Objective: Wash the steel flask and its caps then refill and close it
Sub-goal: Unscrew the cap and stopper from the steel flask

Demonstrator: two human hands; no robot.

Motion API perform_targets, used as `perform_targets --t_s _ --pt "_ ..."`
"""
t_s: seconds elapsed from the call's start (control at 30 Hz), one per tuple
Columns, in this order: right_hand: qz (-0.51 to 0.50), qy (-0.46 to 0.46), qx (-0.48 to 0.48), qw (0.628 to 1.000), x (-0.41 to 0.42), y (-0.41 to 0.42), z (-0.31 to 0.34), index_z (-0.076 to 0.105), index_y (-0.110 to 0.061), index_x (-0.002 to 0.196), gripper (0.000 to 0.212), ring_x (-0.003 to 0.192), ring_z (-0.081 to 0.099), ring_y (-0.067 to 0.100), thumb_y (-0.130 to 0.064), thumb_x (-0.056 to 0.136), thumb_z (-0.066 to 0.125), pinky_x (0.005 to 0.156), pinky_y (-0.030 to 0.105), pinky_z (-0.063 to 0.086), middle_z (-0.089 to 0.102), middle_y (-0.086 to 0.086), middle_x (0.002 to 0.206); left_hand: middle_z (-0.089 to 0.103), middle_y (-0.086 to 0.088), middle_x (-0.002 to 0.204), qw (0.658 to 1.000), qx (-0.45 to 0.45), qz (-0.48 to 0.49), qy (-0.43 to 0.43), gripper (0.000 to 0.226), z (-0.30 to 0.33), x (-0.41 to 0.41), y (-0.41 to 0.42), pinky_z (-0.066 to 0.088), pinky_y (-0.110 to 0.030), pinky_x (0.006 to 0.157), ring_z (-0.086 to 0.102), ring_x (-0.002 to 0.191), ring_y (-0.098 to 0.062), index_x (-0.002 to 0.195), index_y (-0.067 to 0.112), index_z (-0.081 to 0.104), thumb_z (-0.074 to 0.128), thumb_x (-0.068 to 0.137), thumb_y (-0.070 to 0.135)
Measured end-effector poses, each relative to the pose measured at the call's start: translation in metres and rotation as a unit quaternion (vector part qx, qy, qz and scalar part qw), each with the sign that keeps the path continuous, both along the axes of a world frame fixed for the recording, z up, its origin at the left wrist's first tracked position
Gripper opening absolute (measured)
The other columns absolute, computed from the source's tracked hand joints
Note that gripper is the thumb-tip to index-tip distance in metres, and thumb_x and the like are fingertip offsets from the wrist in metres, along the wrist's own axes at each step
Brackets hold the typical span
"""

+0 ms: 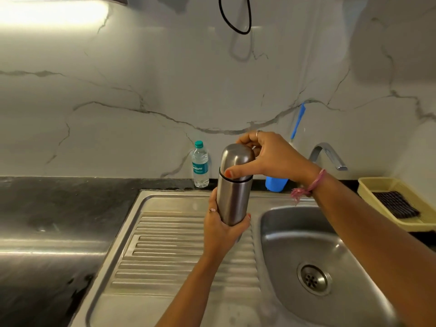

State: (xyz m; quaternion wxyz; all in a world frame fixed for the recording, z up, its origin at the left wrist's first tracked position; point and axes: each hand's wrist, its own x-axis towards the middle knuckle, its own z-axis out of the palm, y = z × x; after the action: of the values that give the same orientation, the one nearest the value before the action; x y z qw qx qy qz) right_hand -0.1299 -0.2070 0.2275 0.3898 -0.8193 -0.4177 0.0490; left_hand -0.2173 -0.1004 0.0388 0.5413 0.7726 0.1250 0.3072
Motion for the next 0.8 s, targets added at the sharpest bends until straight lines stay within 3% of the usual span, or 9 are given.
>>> perform_targets --t_s 0.1,0.23,0.47,0.67,0.8 --pt "0.013 0.024 0.020 0.999 -0.010 -0.006 -0.006 0.061 -0.020 0.114 0.068 0.090 0.066 0.011 -0.046 0.056 0.085 0.084 0.029 0.057 0.069 -0.006 0.100 0.049 0.029 0.114 1.000 0.016 0.000 0.002 0.090 0.001 -0.017 -0.001 0.045 -0.001 0.075 0.053 0.101 0.017 0.128 0.047 0.031 0.091 0.067 0.020" --pt "0.023 0.054 0.063 0.996 -0.020 -0.013 -0.010 0.062 -0.021 0.112 0.077 0.090 0.067 0.009 -0.055 0.046 0.080 0.081 0.025 0.056 0.069 -0.007 0.099 0.050 0.030 0.112 0.999 0.036 -0.006 0.006 0.089 0.006 -0.034 -0.001 0.045 -0.002 0.075 0.055 0.100 0.016 0.125 0.052 0.032 0.092 0.065 0.024" --pt "0.053 0.080 0.107 0.990 -0.036 -0.018 0.000 0.064 -0.026 0.105 0.056 0.086 0.067 0.002 -0.034 0.053 0.083 0.072 0.015 0.053 0.069 -0.009 0.095 0.047 0.031 0.112 0.998 0.049 -0.026 0.001 0.091 0.020 -0.046 0.003 0.042 0.001 0.074 0.050 0.100 0.023 0.129 0.043 0.032 0.092 0.065 0.019" --pt "0.053 0.072 0.110 0.990 -0.043 -0.017 0.004 0.064 -0.034 0.099 0.046 0.084 0.067 0.002 -0.037 0.056 0.081 0.073 0.014 0.052 0.071 -0.011 0.089 0.050 0.028 0.110 0.997 0.068 -0.044 -0.005 0.088 0.027 -0.049 0.012 0.043 0.000 0.074 0.053 0.099 0.021 0.121 0.048 0.036 0.092 0.063 0.012" --pt "0.035 0.078 0.044 0.995 -0.044 -0.014 0.009 0.061 -0.023 0.114 0.050 0.089 0.065 0.012 -0.036 0.069 0.080 0.078 0.022 0.055 0.068 -0.006 0.096 0.049 0.029 0.112 0.997 0.073 -0.039 -0.003 0.090 0.028 -0.051 0.016 0.043 0.001 0.074 0.052 0.099 0.023 0.130 0.040 0.035 0.092 0.064 0.017"
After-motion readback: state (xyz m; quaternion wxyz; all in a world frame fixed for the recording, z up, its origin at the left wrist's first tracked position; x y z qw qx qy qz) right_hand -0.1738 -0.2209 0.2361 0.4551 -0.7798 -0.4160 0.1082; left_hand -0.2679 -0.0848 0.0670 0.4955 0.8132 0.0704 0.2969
